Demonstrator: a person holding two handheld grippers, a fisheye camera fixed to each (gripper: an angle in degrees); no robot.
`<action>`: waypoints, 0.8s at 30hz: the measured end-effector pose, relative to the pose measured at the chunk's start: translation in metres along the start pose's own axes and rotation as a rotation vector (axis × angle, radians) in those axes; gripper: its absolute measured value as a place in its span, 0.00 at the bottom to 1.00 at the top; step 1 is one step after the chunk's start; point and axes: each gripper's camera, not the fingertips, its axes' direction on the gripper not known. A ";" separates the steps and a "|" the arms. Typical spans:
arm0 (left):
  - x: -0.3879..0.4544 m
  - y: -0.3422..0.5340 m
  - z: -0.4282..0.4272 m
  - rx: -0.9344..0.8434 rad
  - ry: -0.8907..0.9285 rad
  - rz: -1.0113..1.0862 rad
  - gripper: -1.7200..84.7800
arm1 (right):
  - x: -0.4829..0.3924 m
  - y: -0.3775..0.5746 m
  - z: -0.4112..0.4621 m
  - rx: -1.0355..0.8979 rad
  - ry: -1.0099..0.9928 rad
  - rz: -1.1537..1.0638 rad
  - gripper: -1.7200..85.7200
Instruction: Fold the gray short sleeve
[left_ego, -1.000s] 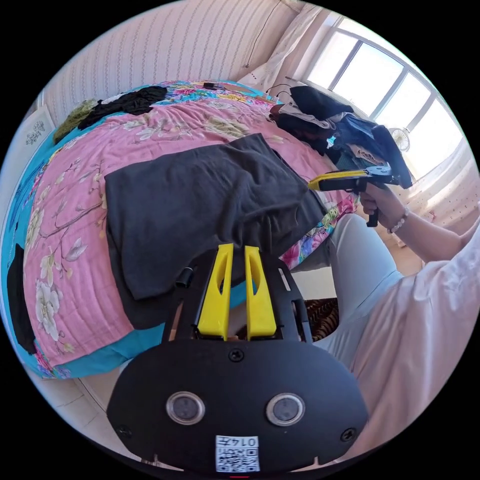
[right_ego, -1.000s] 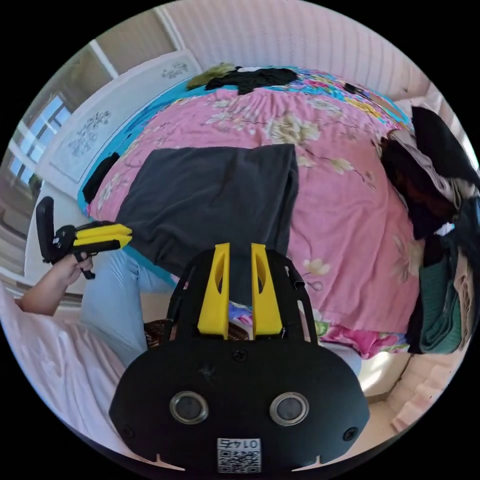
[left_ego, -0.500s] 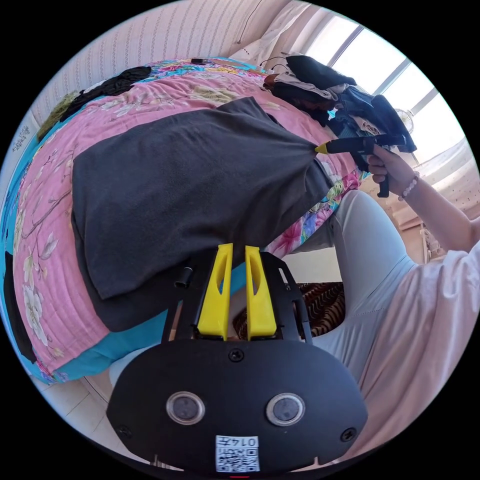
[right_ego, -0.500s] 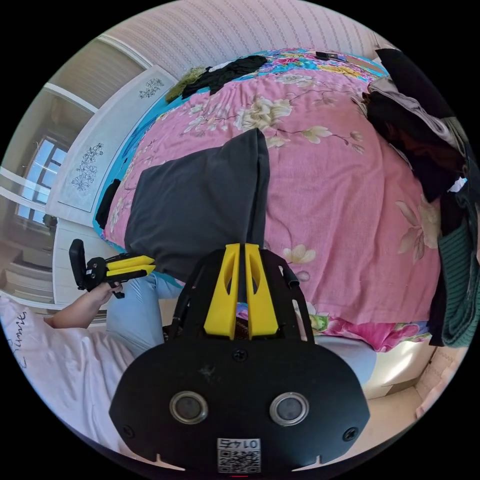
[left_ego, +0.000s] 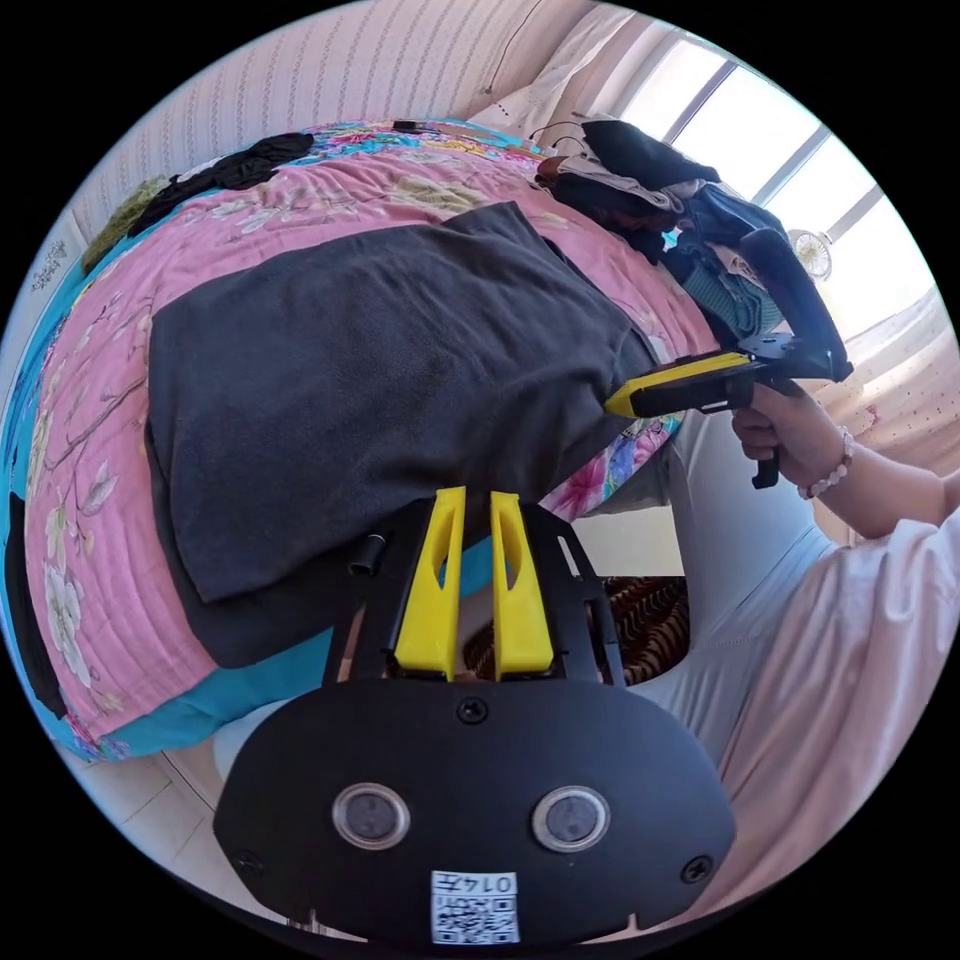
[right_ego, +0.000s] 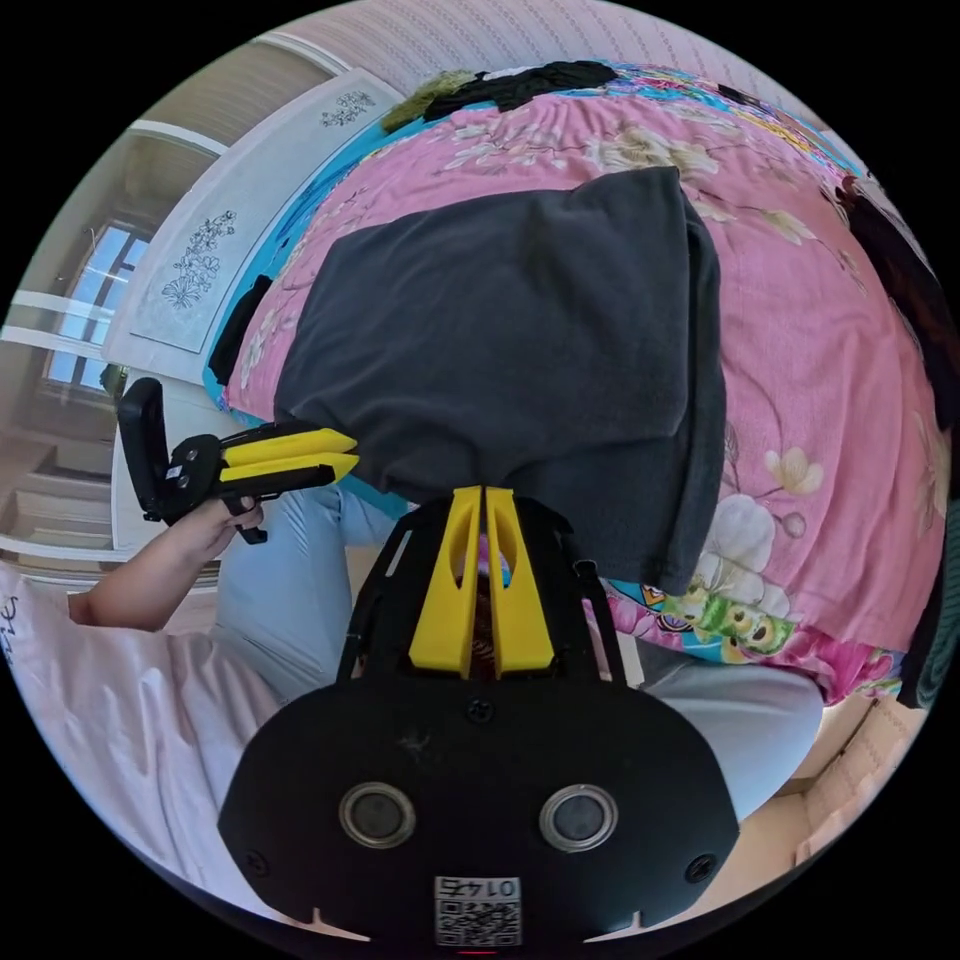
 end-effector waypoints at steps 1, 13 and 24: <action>0.001 0.001 0.002 0.001 0.002 -0.001 0.07 | 0.001 0.003 -0.002 0.003 0.012 0.005 0.03; 0.040 0.006 -0.045 0.110 -0.043 0.111 0.06 | -0.065 -0.033 -0.010 -0.113 0.241 -0.324 0.02; 0.088 -0.040 0.038 0.009 -0.129 0.260 0.01 | -0.107 -0.218 0.058 -0.078 0.423 -0.416 0.02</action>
